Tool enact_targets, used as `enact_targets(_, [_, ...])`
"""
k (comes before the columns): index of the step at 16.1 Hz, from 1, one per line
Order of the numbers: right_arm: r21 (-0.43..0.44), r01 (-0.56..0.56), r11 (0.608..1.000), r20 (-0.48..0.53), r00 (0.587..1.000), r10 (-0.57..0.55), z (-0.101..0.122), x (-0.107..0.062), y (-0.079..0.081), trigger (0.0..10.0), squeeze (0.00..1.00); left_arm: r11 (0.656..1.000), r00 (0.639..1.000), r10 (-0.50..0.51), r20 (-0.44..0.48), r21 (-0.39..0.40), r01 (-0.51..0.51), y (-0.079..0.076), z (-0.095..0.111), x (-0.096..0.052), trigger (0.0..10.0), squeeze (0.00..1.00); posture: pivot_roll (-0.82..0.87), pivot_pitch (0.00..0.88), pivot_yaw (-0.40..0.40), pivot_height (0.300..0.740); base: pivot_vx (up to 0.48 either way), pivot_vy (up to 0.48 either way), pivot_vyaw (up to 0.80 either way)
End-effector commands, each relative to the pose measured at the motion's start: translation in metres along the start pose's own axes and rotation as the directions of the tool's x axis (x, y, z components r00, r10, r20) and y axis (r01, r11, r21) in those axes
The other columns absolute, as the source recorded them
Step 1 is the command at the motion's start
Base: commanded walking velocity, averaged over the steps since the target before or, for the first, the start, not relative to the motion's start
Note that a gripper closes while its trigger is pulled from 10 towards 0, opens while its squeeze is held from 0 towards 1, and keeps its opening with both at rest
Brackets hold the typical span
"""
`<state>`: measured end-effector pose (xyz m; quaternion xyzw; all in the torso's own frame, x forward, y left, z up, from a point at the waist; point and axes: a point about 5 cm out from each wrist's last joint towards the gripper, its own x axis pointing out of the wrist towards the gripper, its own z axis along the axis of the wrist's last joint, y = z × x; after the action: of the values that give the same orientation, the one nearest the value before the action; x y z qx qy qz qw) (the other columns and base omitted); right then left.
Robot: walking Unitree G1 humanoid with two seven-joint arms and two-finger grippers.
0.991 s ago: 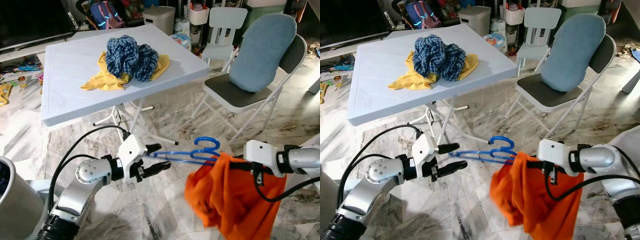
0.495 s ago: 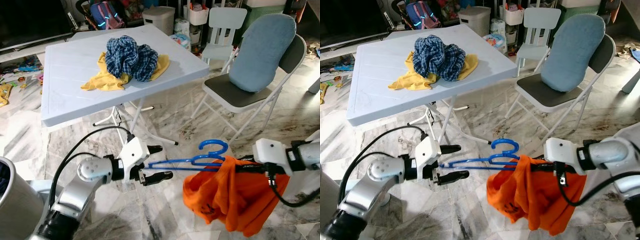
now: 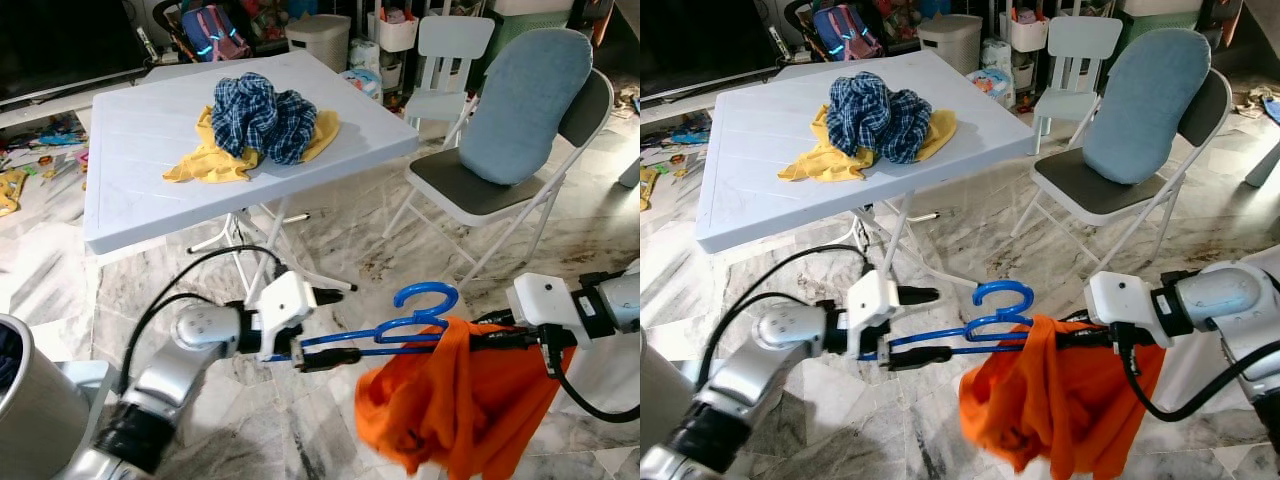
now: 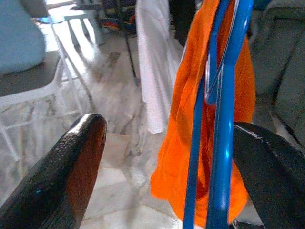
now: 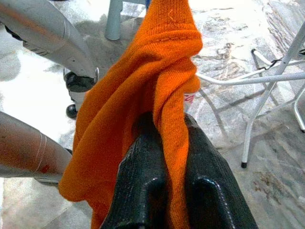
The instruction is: Hang hanger
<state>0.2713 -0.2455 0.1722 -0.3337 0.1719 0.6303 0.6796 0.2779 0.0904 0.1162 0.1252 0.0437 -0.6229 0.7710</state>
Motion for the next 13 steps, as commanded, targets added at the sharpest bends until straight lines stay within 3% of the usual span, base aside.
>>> enact_targets(1, [-0.040, -0.032, 0.999, 0.024, 0.999, 0.033, 0.008, 0.003, 0.000, 10.0, 0.00, 0.999, 0.999, -0.027, -0.017, 0.025, 0.028, 0.001, 0.001, 0.003, 8.8, 0.00, -0.25, 0.000, 0.089, 0.740, 0.000, 0.000, 0.00])
enact_targets(2, [-0.046, -0.036, 0.998, 0.029, 0.999, 0.037, 0.011, 0.006, 0.000, 10.0, 0.00, 0.999, 0.999, -0.048, -0.006, 0.021, 0.048, 0.002, 0.003, 0.007, 3.7, 0.00, -0.25, 0.000, 0.090, 0.740, 0.000, 0.000, 0.00])
enact_targets(4, [-0.048, -0.032, 0.998, 0.035, 0.999, 0.033, 0.012, 0.009, -0.002, 10.0, 0.00, 0.998, 0.998, -0.067, -0.006, 0.021, 0.067, 0.001, 0.004, 0.009, 0.0, 0.00, -0.25, 0.000, 0.090, 0.740, 0.000, 0.000, 0.00])
enact_targets(13, [-0.063, 0.003, 0.998, 0.055, 0.998, 0.001, 0.017, 0.010, -0.009, 10.0, 0.00, 0.990, 0.988, -0.143, -0.061, -0.011, 0.143, -0.005, -0.009, 0.010, 0.0, 0.00, -0.25, 0.000, 0.082, 0.740, 0.000, 0.000, 0.00])
